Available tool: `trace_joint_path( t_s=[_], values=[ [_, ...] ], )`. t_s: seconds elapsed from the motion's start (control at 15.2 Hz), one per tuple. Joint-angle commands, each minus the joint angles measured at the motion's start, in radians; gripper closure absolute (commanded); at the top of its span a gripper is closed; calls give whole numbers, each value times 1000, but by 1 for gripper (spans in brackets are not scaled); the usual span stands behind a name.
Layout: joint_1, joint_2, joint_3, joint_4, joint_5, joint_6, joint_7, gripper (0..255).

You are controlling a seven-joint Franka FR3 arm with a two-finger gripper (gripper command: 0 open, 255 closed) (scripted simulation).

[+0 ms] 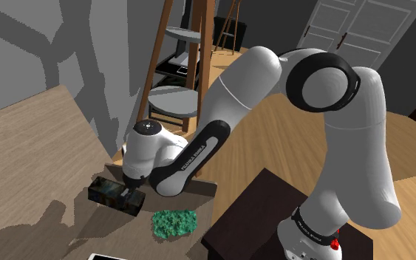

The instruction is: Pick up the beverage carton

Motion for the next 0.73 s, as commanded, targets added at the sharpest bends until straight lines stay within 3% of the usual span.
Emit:
trace_joint_path(
  t_s=[0.0, 0.07, 0.66],
  values=[
    [5, 9, -4, 2, -3, 8, 4, 0],
    [5, 9, -4, 3, -3, 7, 4, 255],
    [5, 9, -4, 2, -3, 8, 5, 255]
  ],
)
